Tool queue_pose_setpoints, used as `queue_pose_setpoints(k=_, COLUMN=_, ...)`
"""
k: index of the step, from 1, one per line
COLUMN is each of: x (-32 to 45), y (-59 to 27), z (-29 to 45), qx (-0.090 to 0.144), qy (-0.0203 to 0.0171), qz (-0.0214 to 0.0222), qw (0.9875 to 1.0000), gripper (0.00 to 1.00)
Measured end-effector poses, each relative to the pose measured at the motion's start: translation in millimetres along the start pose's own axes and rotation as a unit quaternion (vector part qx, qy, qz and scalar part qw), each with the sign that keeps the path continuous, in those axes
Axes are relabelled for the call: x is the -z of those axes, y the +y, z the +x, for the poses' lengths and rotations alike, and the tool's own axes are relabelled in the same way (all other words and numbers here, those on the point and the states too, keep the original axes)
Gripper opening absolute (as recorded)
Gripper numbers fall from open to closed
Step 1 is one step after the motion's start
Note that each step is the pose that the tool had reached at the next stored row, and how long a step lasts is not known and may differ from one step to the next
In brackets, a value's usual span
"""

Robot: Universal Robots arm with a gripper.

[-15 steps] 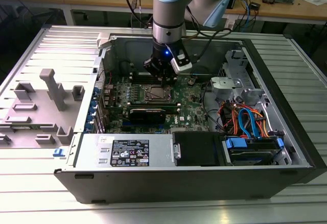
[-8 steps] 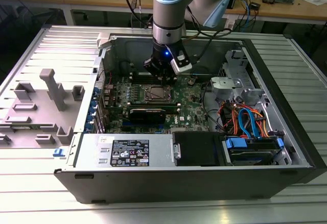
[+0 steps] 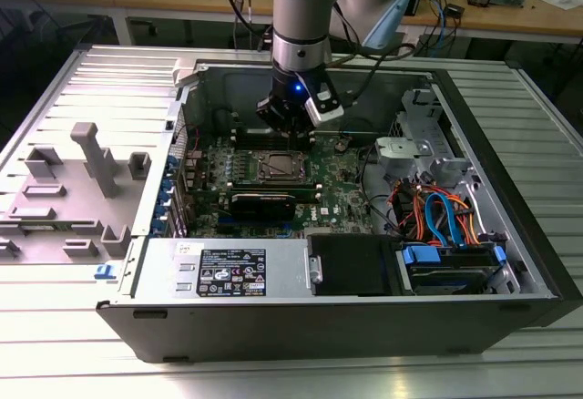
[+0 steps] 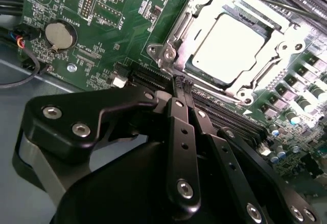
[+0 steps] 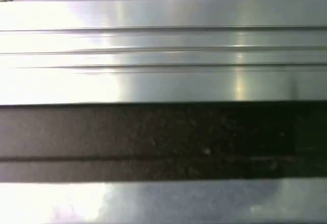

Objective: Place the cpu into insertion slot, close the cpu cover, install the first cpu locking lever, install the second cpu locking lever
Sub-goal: 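Install the first cpu locking lever, then install the second cpu locking lever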

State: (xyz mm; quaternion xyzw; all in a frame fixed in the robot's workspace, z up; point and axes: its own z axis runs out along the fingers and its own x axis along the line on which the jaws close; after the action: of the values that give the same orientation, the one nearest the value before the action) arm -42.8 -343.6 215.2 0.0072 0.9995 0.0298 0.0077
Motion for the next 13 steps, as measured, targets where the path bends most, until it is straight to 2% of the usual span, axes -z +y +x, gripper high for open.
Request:
queue_pose_setpoints(k=6, x=0.7, y=-8.2, z=-0.1, qx=0.0, qy=0.0, qz=0.0, qw=1.0, gripper=0.11)
queue_pose_setpoints(k=13, x=1.0, y=-8.8, z=-0.2, qx=0.0, qy=0.0001, qz=0.0001, qw=1.0, gripper=0.11)
